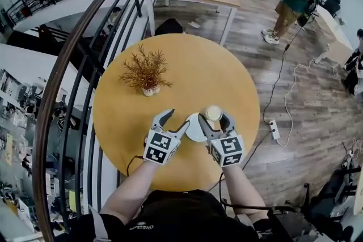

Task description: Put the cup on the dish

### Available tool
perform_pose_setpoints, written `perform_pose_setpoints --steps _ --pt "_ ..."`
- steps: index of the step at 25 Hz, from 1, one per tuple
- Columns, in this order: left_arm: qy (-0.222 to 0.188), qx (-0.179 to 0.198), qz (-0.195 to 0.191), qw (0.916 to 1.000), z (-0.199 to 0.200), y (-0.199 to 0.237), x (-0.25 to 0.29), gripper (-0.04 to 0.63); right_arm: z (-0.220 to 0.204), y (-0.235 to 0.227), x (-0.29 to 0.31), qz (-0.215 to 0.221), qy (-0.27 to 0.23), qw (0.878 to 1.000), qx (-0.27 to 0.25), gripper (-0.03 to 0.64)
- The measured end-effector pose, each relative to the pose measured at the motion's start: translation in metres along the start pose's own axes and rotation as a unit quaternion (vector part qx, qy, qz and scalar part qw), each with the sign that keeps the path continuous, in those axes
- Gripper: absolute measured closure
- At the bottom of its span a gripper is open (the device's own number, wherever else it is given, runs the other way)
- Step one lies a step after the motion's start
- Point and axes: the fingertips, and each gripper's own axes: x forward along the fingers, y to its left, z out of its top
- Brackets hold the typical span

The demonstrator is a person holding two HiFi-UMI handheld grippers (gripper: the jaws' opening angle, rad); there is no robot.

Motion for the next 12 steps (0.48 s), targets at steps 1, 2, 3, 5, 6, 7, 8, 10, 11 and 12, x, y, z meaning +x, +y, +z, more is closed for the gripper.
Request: perform_pose_setpoints --steps 1,2,3,5,6,7,8,10,11,12 --pt "0.002 -0.001 -0.002 1.0000 -0.002 0.001 0.004 0.322 -0.004 -0.002 0.003 -0.001 0.003 1.000 0.000 0.368" --pt "0.004 -0.003 -0.004 1.0000 -0.005 0.002 0.008 0.322 -0.007 -0.004 0.005 -0.002 0.005 1.000 0.001 0.368" --pt "0.006 -0.004 -0.006 1.0000 -0.008 0.001 0.013 0.322 -0.012 -0.005 0.007 -0.004 0.008 1.000 0.003 0.368" --pt "0.013 -0.007 -0.012 0.9998 -0.016 -0.001 0.019 0.322 -0.022 -0.008 0.008 -0.007 0.017 1.000 0.008 0.368" --pt "0.017 -0.009 -0.015 0.9997 -0.020 -0.003 0.023 0.322 -0.027 -0.010 0.009 -0.009 0.022 1.000 0.011 0.368" --pt "0.022 -0.011 -0.017 0.9995 -0.023 -0.005 0.026 0.322 -0.033 -0.013 0.009 -0.010 0.026 1.000 0.014 0.368" --pt "0.027 -0.013 -0.019 0.9994 -0.027 -0.006 0.030 0.322 -0.038 -0.015 0.010 -0.012 0.030 0.999 0.017 0.368" --pt "0.034 -0.016 -0.023 0.9990 -0.035 -0.008 0.038 0.322 -0.051 -0.021 0.014 -0.013 0.040 0.999 0.020 0.368" --pt "0.038 -0.016 -0.025 0.9988 -0.039 -0.007 0.042 0.324 -0.057 -0.023 0.016 -0.014 0.044 0.999 0.022 0.368" --pt "0.041 -0.017 -0.026 0.9987 -0.043 -0.007 0.046 0.327 -0.062 -0.025 0.019 -0.015 0.047 0.998 0.024 0.368"
